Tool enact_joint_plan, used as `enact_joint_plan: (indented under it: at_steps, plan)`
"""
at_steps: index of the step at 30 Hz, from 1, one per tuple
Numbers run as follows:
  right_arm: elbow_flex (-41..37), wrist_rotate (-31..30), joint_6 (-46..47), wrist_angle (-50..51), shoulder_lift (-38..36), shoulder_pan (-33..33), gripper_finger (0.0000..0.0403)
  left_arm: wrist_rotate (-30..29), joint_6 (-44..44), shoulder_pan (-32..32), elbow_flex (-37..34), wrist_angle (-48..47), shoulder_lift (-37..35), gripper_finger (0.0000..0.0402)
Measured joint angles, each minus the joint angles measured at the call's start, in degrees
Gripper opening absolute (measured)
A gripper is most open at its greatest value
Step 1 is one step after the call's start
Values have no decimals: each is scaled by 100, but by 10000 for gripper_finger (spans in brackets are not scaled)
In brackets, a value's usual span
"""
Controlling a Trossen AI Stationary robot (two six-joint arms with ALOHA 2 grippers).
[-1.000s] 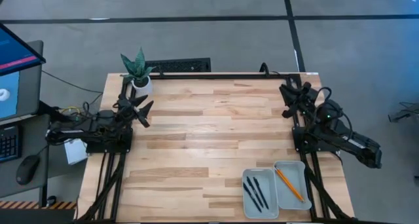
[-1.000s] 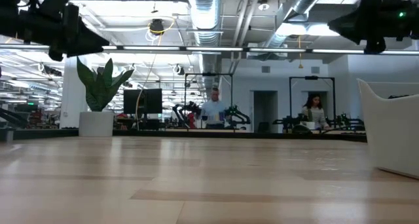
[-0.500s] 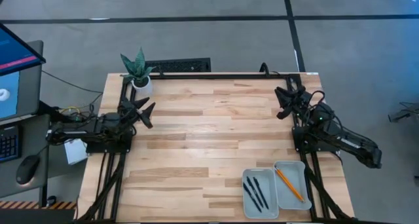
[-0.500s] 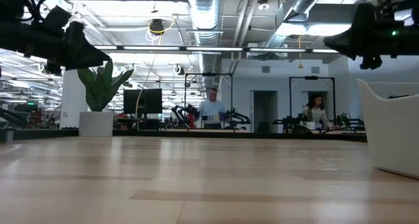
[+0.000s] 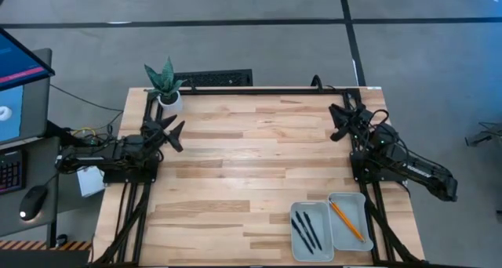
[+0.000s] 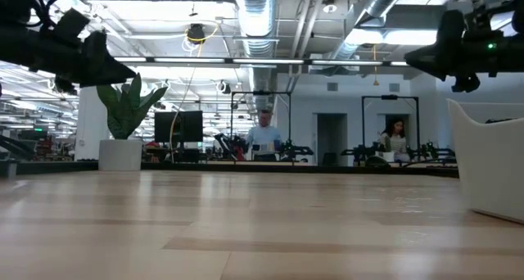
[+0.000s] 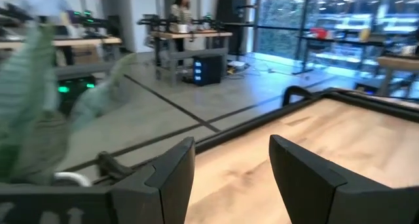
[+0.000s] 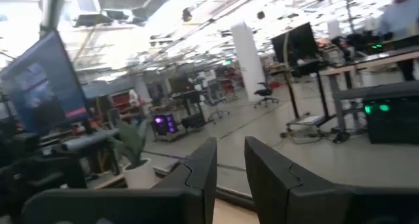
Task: Sort pens & pencils
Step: Return to Home Position
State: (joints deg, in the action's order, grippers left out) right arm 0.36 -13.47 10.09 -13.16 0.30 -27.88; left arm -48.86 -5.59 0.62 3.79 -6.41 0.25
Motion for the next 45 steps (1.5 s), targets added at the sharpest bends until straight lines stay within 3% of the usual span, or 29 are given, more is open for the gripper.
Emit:
enact_joint_plan:
  at_steps: [4, 11, 45]
  plan:
    - [0, -184, -1, 207, 0, -2, 99, -340, 289, 1, 0, -25, 0, 187]
    - [4, -155, -1, 1021, 36, 10, 99, -390, 932, 0, 0, -28, 0, 187]
    - [43, -145, 0, 1142, 98, 9, 99, -387, 888, 0, -9, -28, 0, 187]
